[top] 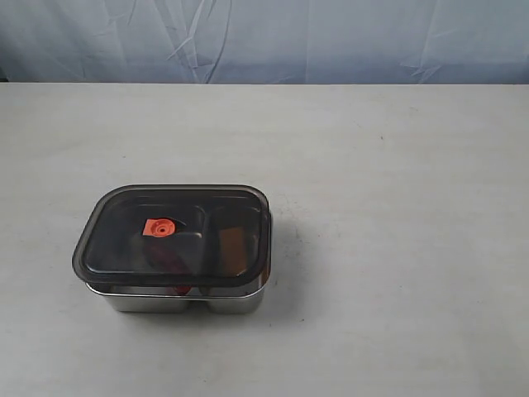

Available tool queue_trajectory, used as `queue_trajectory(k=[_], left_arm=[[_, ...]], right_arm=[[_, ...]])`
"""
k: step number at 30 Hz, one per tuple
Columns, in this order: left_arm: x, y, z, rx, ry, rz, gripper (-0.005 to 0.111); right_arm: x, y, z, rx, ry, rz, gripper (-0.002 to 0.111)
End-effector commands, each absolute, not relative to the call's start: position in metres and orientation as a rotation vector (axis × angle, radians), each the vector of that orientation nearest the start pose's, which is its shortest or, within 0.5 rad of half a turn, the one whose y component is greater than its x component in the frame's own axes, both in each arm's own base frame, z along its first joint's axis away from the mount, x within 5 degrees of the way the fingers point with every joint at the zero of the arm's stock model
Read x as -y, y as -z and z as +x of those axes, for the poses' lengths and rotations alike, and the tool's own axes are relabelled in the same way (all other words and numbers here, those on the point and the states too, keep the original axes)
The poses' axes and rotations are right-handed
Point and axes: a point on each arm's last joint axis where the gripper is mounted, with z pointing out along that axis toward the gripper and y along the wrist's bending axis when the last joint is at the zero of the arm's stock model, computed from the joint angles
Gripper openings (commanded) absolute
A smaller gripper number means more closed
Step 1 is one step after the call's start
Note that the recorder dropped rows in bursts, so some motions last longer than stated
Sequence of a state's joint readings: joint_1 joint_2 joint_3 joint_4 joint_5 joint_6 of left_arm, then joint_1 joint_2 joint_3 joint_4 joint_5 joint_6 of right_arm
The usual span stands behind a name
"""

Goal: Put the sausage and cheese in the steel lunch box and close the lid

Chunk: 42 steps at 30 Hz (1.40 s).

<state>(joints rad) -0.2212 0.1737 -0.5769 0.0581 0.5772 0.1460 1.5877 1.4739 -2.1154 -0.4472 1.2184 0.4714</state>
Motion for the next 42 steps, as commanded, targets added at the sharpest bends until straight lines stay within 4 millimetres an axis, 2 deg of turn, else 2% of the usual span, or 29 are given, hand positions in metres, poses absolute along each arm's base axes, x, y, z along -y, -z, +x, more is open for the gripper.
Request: queue_trajectory(k=[1,8,14,20,25,28,31,36,38,42], left_arm=[[0.002,-0.338,0.037,-1.671,-0.051,0.323,0.018],[0.006,-0.334,0.057,-1.756,-0.072,0.376,0.018],[0.020,-0.334,0.079,-1.782,0.083,0.339,0.018],[0.026,-0.325,0.106,-1.879,0.064,0.366,0.018],[0.032,-0.304,0.139,-2.032,-0.003,0.432,0.018],[0.037,-0.290,0.159,-2.114,-0.015,0.455,0.018],[0.039,-0.282,0.181,-2.178,-0.042,0.417,0.018],[0.032,-0.272,0.217,-2.263,-0.124,0.192,0.018],[0.029,-0.267,0.231,-2.289,-0.135,0.118,0.018],[0.030,-0.256,0.255,-2.322,-0.117,0.093,0.018]], right_arm=[[-0.233,-0.541,0.030,-1.778,-0.635,-0.843,0.000],[-0.201,-0.510,0.054,-1.803,-0.467,-0.719,0.000],[-0.182,-0.504,0.095,-1.846,-0.280,-0.551,0.000],[-0.157,-0.493,0.136,-1.983,-0.124,-0.486,-0.001],[-0.132,-0.472,0.169,-2.160,-0.043,-0.424,-0.001],[-0.119,-0.446,0.184,-2.302,-0.034,-0.368,-0.001],[-0.117,-0.416,0.198,-2.398,-0.152,-0.382,-0.001],[-0.134,-0.341,0.212,-2.552,-0.469,-0.476,-0.001],[-0.140,-0.313,0.216,-2.583,-0.524,-0.487,-0.001],[-0.145,-0.275,0.218,-2.639,-0.557,-0.516,-0.001]])
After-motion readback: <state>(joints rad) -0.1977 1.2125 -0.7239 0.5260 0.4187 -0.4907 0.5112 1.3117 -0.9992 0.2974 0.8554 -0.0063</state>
